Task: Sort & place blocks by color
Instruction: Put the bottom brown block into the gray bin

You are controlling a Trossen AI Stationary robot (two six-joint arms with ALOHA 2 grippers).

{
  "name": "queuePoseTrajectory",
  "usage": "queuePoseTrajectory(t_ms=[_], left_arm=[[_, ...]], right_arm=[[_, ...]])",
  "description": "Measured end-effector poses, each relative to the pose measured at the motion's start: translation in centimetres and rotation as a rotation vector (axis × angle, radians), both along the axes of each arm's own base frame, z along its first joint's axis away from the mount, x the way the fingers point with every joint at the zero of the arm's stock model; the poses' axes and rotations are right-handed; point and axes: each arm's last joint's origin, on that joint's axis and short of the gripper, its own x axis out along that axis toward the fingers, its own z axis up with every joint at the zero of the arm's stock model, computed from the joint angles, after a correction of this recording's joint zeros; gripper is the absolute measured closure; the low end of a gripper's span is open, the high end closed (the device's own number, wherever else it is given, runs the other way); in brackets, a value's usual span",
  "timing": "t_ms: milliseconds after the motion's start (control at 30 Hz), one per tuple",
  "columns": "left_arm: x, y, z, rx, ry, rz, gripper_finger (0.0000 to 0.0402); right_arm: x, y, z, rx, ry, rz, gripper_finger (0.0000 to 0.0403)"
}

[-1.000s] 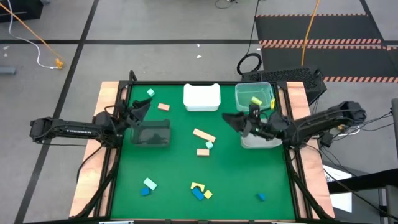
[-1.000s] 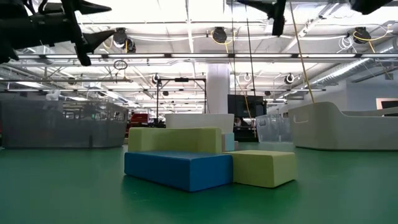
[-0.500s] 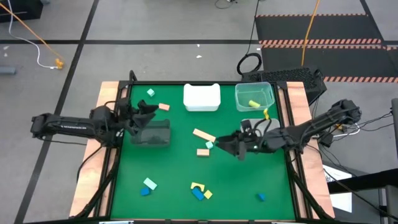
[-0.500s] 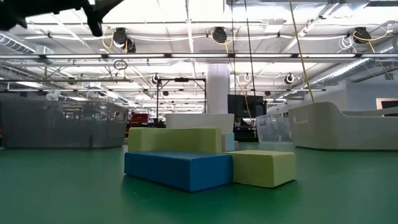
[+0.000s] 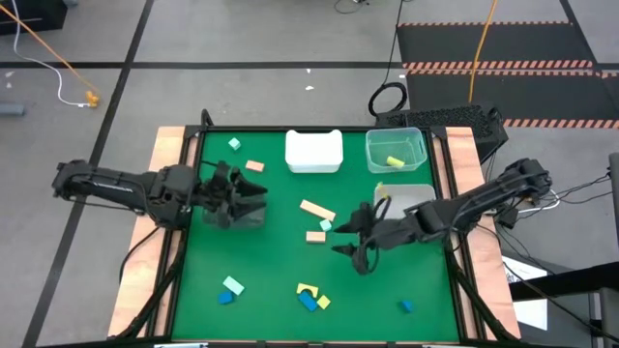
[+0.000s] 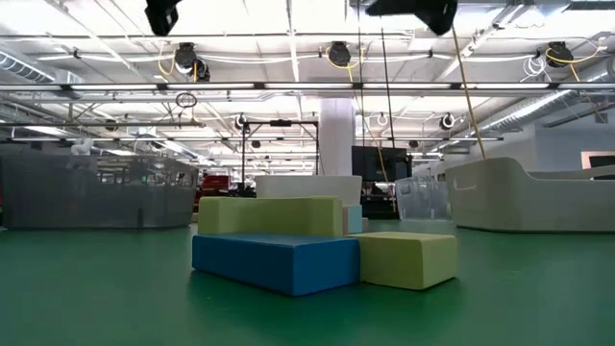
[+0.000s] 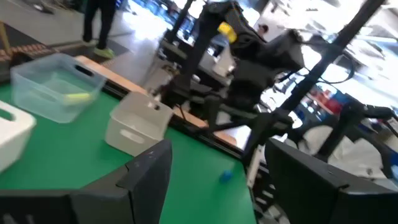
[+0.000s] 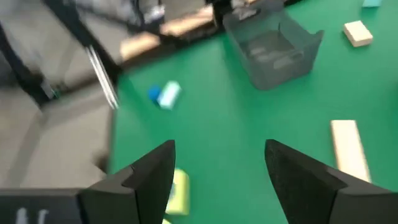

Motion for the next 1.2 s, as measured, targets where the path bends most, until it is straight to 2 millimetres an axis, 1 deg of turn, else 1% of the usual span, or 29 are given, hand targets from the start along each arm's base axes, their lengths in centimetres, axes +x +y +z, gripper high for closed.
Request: queuePoseTrajectory(t_ms=[100,200,333,467,600,733,833,1000,1200], left_arm=[[0.8,-0.6,0.0,-0.015,0.017,-0.024,0.0144],[1.2,-1.0,0.3,-0.097,-0.017,-0.037,0.0144],[1.2,-1.5,0.6,-0.141,-0.046,-0.055,0.0144],[1.1,-2.2,1.0,-0.149,-0.082,-0.069,0.0144],[0.8,-3.0,1.2,-0.156,-0.103,-0.062,0.0144],[0.6,-3.7,1.1,-0.174,-0.099,-0.047,0.0144],[0.4,-4.2,1.2,-0.189,-0.097,-0.070,0.0144],[0.2,-4.9,1.3,-0.197,-0.109,-0.107,0.0144],[0.1,-5.1,1.3,-0.184,-0.112,-0.079,0.0144]], right_arm=[[1.1,0.1,-2.0,-0.147,0.077,0.067,0.0163],[2.3,0.3,-4.1,-0.238,0.143,0.136,0.0163],[3.9,0.6,-7.1,-0.291,0.218,0.189,0.0163],[5.4,0.6,-9.2,-0.326,0.219,0.204,0.0163],[6.7,0.1,-10.6,-0.311,0.202,0.172,0.0163],[7.9,-1.0,-11.9,-0.256,0.184,0.095,0.0163],[8.5,-1.8,-13.0,-0.263,0.202,0.077,0.0166],[8.6,-3.1,-14.1,-0.256,0.275,0.072,0.0177],[8.5,-3.7,-14.3,-0.261,0.298,0.093,0.0189]])
